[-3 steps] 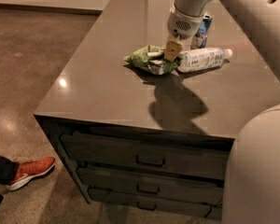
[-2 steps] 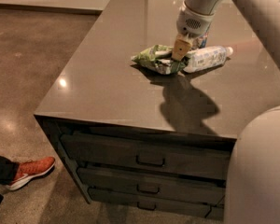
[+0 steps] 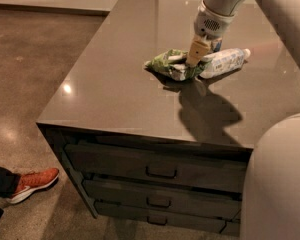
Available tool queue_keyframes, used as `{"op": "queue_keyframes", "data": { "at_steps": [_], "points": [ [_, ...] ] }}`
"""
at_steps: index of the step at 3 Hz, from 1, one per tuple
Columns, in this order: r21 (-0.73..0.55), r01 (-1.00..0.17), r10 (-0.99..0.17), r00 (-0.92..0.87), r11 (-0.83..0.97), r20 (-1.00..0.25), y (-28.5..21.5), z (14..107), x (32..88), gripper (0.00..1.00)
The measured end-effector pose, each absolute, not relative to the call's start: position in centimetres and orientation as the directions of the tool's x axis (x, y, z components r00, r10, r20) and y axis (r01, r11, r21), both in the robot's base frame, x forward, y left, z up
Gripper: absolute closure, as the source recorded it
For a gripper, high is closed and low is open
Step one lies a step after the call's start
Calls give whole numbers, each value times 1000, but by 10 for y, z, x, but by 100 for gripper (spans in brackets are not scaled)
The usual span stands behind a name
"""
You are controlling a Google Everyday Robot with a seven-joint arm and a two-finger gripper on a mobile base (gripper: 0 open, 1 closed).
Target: Move green jalapeno chip bag near blue plastic bottle
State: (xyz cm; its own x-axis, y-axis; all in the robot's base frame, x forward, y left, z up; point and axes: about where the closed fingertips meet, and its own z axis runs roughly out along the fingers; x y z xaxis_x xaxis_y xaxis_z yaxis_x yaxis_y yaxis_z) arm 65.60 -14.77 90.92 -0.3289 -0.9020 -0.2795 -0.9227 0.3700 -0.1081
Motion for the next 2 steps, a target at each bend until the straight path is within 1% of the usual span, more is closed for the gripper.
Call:
{"op": "queue_keyframes", "data": {
  "at_steps": [1,2],
  "points": [
    [-114,-922,-901,-327,371,-286,-146,908,660,5],
    [-119,-921,-900,-326,371,-290,-144,906,662,0]
  ]
}}
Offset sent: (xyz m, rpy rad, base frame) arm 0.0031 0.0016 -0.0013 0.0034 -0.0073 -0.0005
